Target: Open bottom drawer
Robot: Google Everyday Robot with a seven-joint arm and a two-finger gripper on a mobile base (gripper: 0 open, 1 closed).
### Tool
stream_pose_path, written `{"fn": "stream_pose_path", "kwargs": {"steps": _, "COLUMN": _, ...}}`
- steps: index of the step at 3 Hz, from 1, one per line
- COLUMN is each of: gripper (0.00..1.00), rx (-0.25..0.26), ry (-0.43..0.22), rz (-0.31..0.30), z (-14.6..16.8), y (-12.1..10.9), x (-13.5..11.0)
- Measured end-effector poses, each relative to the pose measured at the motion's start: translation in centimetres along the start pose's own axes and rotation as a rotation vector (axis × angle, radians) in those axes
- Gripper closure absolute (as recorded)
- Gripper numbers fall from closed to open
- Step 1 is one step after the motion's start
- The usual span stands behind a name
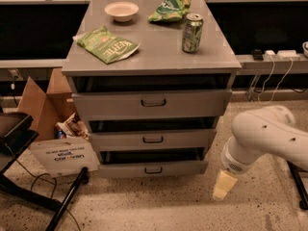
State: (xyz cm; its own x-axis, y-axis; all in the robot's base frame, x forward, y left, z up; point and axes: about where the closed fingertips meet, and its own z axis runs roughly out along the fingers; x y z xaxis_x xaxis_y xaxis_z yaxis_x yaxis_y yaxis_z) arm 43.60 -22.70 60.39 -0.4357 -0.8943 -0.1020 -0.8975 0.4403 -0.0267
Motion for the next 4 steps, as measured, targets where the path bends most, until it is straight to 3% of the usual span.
{"fn": "stream_pose_path", "kwargs": {"steps": 1, "gripper": 0.00, "rx": 0.041, "ry": -0.011, "rz": -0.038, "z": 6.0, "y": -1.9, "x": -0.4}}
{"fn": "stream_pose_path", "kwargs": {"steps": 3, "gripper": 0.00, "rx": 0.040, "ry": 0.012, "rz": -0.070, "z": 7.8, "y": -1.4, "x": -1.2}}
{"fn": "stream_pose_path", "kwargs": {"steps": 4, "gripper": 0.00, "rx": 0.035, "ry": 0.028, "rz": -0.110, "z": 12.5, "y": -2.4, "x": -2.0}}
